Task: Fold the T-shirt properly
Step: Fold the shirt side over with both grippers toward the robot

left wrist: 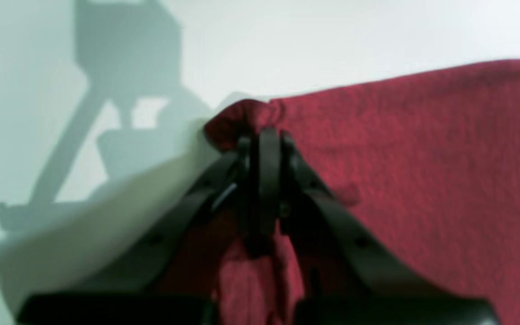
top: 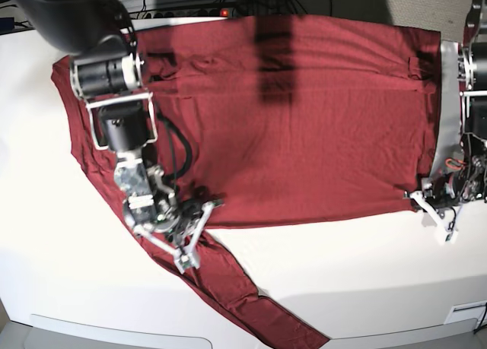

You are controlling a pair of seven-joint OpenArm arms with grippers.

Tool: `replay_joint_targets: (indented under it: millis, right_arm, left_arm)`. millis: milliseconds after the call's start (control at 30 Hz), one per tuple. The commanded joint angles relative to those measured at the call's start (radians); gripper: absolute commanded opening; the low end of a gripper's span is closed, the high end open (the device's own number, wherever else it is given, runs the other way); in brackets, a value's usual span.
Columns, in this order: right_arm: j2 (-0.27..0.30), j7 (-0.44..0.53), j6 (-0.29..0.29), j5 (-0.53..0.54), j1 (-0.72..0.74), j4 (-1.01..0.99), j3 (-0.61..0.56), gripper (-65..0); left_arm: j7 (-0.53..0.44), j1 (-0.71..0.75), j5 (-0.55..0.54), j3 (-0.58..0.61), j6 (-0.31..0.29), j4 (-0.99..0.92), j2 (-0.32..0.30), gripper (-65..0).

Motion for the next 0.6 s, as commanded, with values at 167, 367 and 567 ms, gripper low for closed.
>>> replay_joint_targets:
  millis: [167, 367, 567]
  right_arm:
    - [0.022, -0.005, -0.008, 0.002, 0.11, 0.018, 0.002, -65.0]
    - [0.022, -0.035, 0.034, 0.031, 0.121, 0.018, 0.001, -65.0]
    - [0.073, -0.087, 0.084, 0.111, 0.092, 0.084, 0.001, -65.0]
  left_arm:
    - [-0.027, -0.089, -0.009, -0.002, 0.0, 0.011, -0.011, -65.0]
    - [0.054, -0.116, -0.01, -0.002, 0.0, 0.013, -0.008, -65.0]
    - [0.117, -0.098, -0.072, -0.002, -0.004, 0.053, -0.03, -65.0]
